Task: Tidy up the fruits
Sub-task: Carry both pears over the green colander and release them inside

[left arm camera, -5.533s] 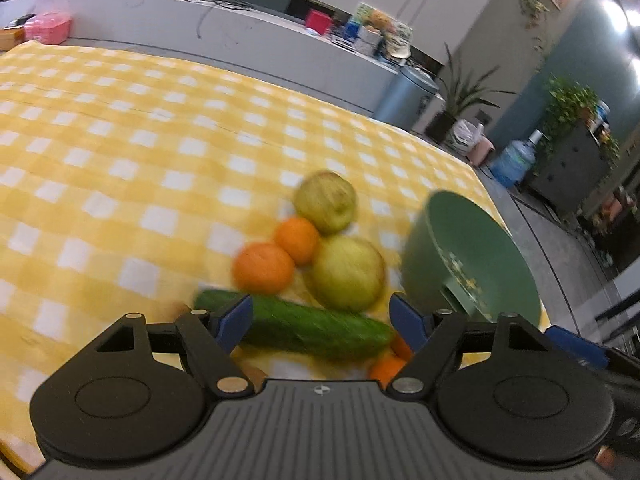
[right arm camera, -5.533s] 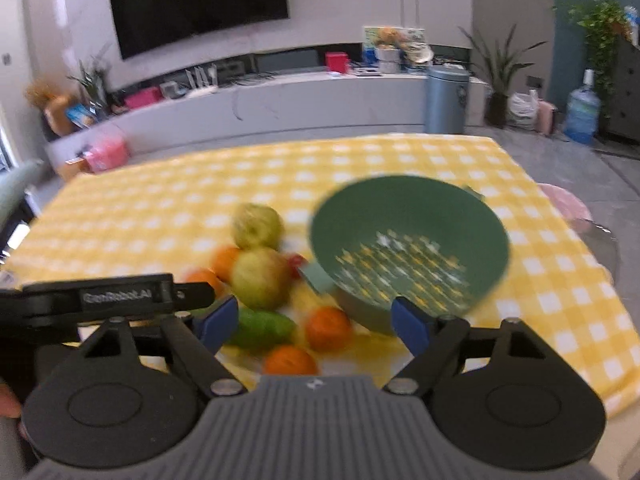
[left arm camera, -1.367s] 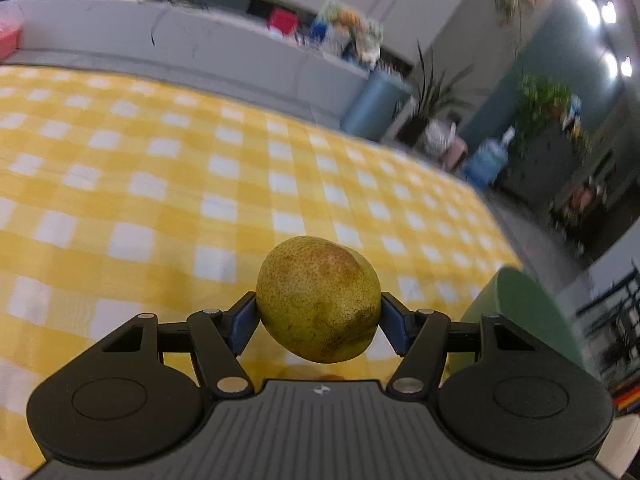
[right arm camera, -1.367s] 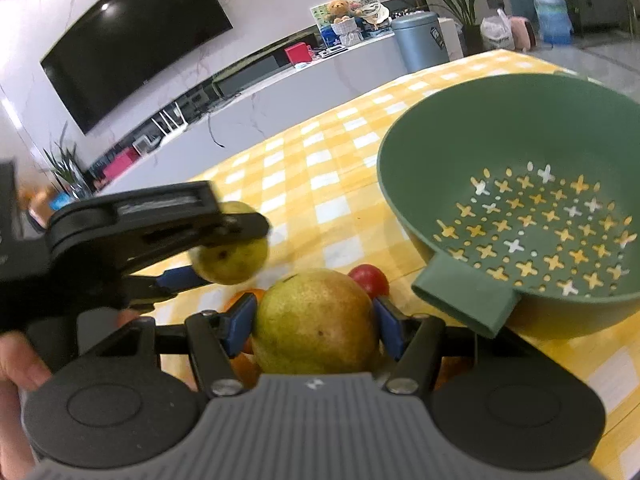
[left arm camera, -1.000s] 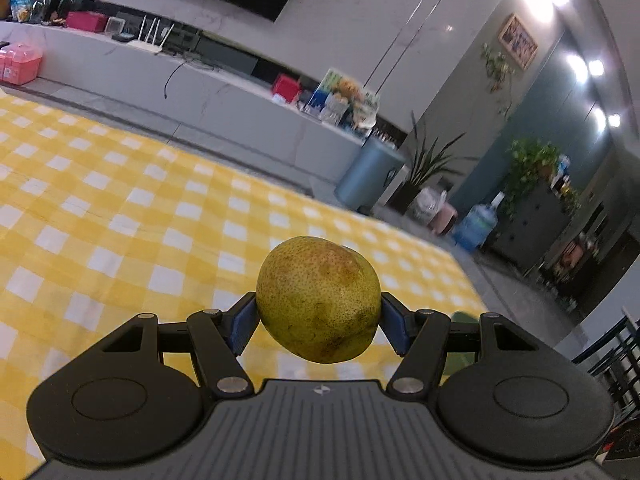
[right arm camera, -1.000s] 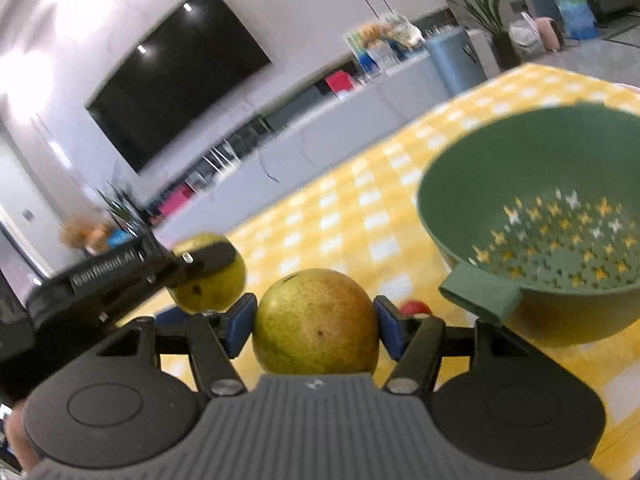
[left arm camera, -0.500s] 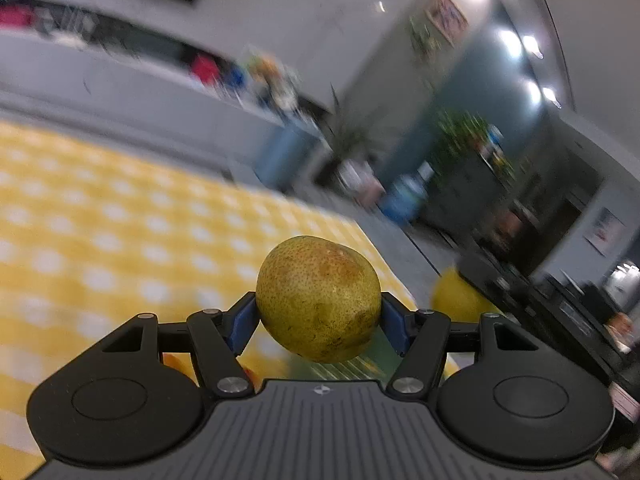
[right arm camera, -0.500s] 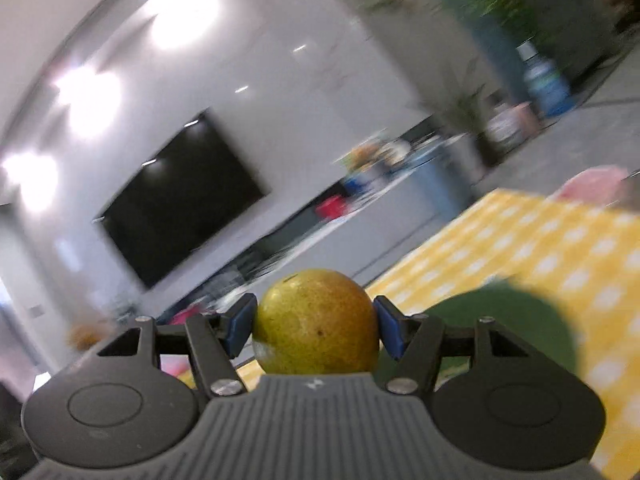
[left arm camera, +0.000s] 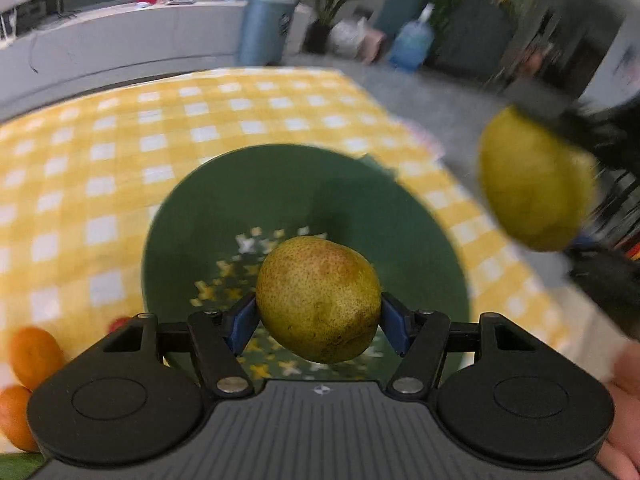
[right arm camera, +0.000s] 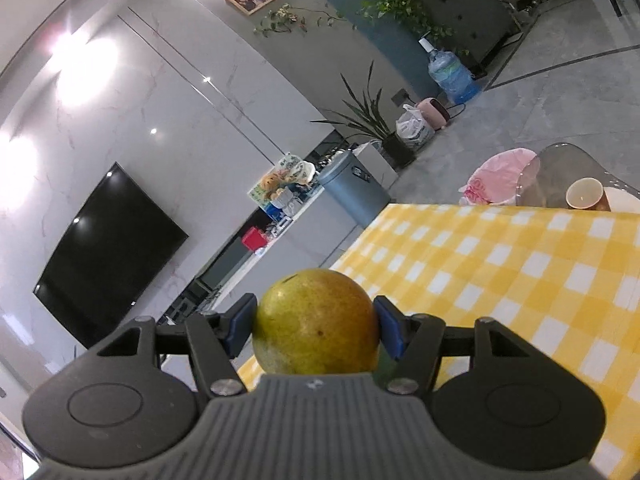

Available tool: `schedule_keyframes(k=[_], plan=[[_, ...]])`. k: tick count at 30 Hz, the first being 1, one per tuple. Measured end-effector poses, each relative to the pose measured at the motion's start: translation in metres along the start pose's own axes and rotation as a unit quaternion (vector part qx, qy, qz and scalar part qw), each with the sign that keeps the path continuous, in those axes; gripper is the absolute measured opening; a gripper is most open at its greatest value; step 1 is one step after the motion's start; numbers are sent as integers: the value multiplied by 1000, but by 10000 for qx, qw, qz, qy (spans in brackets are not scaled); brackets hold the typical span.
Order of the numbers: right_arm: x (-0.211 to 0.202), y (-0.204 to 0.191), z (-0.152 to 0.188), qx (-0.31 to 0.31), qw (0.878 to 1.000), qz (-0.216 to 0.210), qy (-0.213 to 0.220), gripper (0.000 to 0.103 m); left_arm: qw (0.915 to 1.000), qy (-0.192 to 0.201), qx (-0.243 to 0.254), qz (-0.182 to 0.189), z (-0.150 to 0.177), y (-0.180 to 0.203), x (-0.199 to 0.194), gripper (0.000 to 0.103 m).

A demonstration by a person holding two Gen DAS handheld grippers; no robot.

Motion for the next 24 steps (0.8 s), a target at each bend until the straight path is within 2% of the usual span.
schedule_keyframes(k=[4, 8, 10, 13, 17, 20, 22, 24], plan=[[3, 6, -6, 168, 9999, 10, 25, 61, 9962, -443, 481, -580, -8, 10, 20, 74], [7, 11, -6, 329, 9994, 88, -44, 61, 9879, -745, 851, -1059, -6, 20, 34, 74], [8, 12, -6, 354, 9992, 142, -91, 61, 9828, -806, 1020, -1310, -3, 25, 37, 74], [9, 15, -6, 435, 9987, 207, -170, 61, 9726, -719, 1541, -1583, 2, 36, 40, 74], [11, 21, -6, 616, 9971, 343, -291, 61, 9693, -644, 1710, -1644, 4, 37, 41, 75], [14, 22, -4, 641, 9959, 390, -500, 61, 9673, -567, 1827, -1666, 4, 34, 42, 79], [16, 22, -3, 637, 9956, 367, -582, 61, 9680, -424, 1940, -1533, 5, 36, 37, 82], [16, 21, -3, 614, 9957, 325, -607, 61, 9728, -201, 1926, -1270, 5, 34, 28, 82]])
Point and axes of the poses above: each gripper's, at about its wrist camera, not at the fingertips, and x roughly the way its jaws point, y to its right, z to its underside, the point moved 1 cm from there along x, roughly the way its jaws point, and after that the axes turned 10 degrees about x, right-handed, at the moved point
